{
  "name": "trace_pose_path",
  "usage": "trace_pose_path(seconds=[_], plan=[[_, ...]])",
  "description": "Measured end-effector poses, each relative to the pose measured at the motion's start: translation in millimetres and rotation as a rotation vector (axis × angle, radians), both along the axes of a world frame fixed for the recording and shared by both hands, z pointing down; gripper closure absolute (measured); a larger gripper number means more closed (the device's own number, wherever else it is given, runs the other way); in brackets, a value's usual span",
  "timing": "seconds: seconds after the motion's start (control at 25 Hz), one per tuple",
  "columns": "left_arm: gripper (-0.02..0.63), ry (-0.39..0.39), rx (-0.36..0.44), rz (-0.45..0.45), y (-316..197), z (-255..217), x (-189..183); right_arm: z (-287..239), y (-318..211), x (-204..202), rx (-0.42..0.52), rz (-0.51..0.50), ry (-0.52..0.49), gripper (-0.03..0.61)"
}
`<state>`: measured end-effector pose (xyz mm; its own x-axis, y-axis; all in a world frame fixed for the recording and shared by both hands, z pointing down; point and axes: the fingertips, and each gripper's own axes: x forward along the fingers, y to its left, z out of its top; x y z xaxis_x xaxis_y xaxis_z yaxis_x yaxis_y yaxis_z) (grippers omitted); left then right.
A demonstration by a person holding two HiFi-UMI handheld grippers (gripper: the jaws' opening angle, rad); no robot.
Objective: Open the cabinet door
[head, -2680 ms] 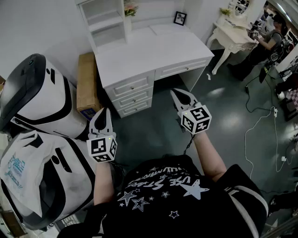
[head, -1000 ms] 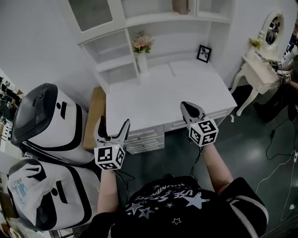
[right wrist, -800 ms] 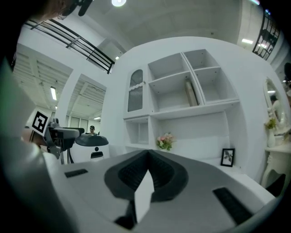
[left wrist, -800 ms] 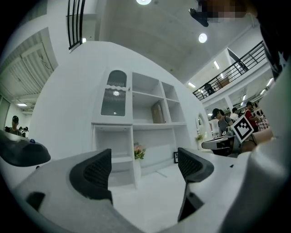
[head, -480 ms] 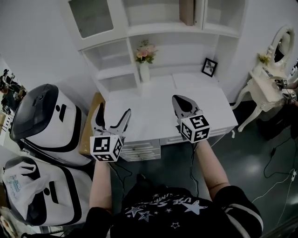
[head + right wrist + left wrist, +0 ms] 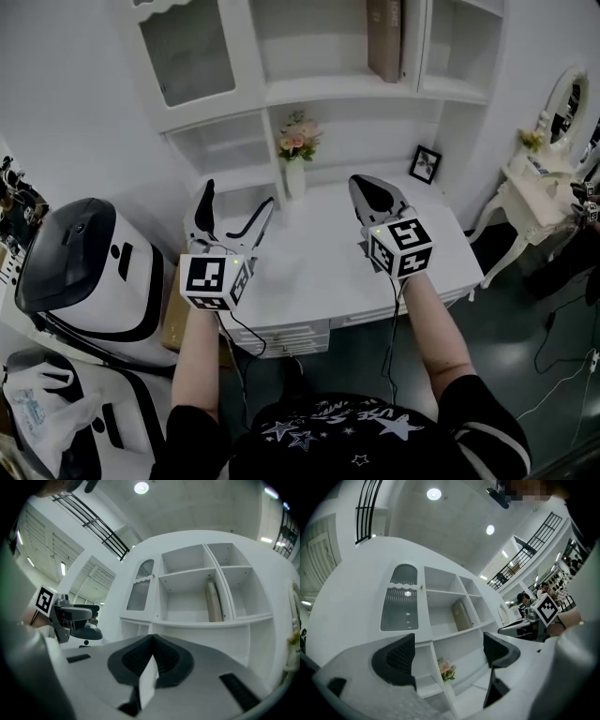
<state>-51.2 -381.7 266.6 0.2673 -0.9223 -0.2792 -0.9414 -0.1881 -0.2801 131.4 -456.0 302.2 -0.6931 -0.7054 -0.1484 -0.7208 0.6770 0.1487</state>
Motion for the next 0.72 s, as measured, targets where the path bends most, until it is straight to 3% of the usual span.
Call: trace_pose_path(seconds=[0.4, 0.72], plan=[[0.156, -0.113, 0.158, 0.103, -92, -92, -24, -81, -80, -51, 0.096, 0.053, -0.043, 0.574], [0.156, -0.186, 0.309, 0.151, -133, -176, -34, -146, -114, -84, 0.185, 0.081, -0.059, 0.574]])
